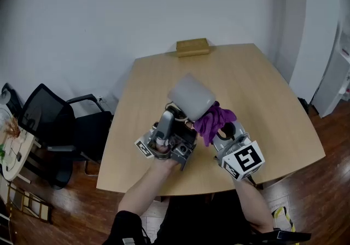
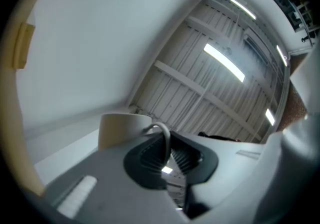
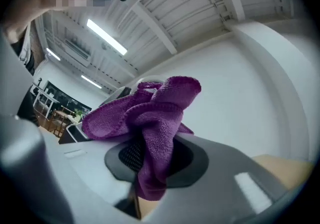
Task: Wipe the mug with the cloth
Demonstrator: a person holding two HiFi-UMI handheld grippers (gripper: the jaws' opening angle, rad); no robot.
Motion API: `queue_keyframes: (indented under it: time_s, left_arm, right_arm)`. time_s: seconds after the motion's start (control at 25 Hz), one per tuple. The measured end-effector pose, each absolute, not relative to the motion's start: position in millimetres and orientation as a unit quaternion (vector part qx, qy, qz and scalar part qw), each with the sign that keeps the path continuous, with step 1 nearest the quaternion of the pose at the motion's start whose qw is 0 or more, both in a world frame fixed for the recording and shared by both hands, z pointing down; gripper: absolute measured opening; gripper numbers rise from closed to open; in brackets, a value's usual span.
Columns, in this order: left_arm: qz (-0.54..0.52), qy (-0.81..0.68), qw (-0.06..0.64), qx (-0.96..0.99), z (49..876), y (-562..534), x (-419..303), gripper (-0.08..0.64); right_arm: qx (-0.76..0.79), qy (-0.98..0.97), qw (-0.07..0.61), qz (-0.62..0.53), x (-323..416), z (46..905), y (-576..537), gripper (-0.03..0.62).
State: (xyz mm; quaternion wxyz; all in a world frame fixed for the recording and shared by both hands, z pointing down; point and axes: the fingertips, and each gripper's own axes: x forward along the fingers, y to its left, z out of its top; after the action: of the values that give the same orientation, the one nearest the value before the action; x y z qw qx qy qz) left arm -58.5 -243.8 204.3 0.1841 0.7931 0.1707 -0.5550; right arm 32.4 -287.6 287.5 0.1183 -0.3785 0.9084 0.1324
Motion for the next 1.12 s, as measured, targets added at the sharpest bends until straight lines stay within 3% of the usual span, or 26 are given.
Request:
queue_keyframes:
  time_s: [0.08,0.24,0.32,0.52,0.64,0.76,0.84,0.96,1.12]
  left_arm:
    - [-0.56,0.178,0.182,0.789,206.1,-240.0,-61.3,0.037]
    - [-0.53,0.224,0.156,0.803,204.6,-220.0,-50.8,0.037]
    - [-0.502,0.244,0.136,0.818,202.9,-204.6,-40.7,0.037]
    - [-0.443,0.291,0.097,0.842,216.7,-173.0,-24.1,0.037]
    - [-0.429,0.295,0.077,0.85,220.3,-158.4,-22.9,0.037]
    - [-0.44,0.274,0.063,0.853,216.7,-160.4,-31.8,0.037]
    - [-0.45,0.253,0.064,0.854,212.0,-169.3,-34.6,0.037]
    - [-0.469,0.234,0.069,0.849,205.0,-175.6,-33.9,0.037]
    - [-0.441,0.203,0.025,0.874,208.0,-171.7,-24.3,0.037]
  right_arm:
    - [-0.366,0.918,0.134,0.075,35.6,294.8,-291.2,0.08]
    - [-0.221,0.94,0.245,-0.081,28.4,293.0,-282.5,0.081]
    - [-0.174,0.941,0.273,-0.1,24.8,291.6,-276.0,0.08]
    - [-0.139,0.958,0.23,-0.098,11.9,304.0,-268.1,0.081]
    - [-0.21,0.947,0.213,-0.119,33.4,315.8,-286.7,0.081]
    - [-0.236,0.902,0.344,-0.113,90.9,287.4,-279.8,0.08]
    - [-0.216,0.892,0.394,-0.052,101.4,259.5,-250.2,0.08]
    - [-0.223,0.905,0.362,0.014,76.3,249.2,-222.5,0.08]
    - [-0.252,0.92,0.3,-0.007,47.9,274.0,-234.1,0.08]
